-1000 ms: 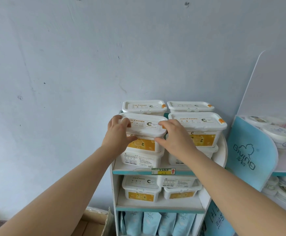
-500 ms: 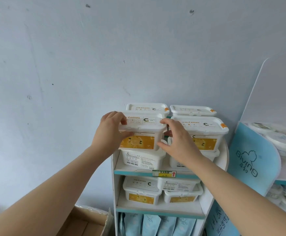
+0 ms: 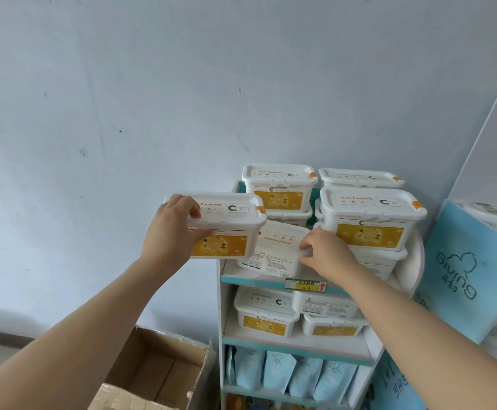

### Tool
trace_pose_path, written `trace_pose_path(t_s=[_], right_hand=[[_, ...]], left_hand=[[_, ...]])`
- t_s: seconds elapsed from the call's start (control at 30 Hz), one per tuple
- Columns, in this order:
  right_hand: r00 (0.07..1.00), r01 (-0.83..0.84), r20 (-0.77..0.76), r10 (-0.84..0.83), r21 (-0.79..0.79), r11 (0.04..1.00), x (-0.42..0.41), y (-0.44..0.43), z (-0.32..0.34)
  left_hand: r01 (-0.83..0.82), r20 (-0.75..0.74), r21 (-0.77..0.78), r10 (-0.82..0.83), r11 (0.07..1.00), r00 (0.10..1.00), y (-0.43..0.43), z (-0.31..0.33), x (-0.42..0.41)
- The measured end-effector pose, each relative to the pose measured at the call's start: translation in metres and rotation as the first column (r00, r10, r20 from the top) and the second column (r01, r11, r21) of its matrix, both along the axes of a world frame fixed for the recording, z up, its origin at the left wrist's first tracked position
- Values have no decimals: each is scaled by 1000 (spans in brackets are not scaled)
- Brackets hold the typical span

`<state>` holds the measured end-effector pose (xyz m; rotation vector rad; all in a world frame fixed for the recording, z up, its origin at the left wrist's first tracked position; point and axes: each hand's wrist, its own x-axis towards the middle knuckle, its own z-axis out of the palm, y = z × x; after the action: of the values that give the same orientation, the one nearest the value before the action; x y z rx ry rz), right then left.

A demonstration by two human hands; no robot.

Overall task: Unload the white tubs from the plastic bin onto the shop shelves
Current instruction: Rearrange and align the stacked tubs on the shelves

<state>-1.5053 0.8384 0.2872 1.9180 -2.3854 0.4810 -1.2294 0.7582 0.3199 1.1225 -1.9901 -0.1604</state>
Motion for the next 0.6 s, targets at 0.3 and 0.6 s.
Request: trace_pose_path(t_s=[0.3,0.6], right_hand=[[990,-139,-22,137,-129,982,1,-4,3],[934,-201,268,238,-157,967,33,3,8]], left_hand=[[-38,-64,-2,37,999,997,-5,-4,14],[-51,-60,-14,50,999,997,-3,-1,21]])
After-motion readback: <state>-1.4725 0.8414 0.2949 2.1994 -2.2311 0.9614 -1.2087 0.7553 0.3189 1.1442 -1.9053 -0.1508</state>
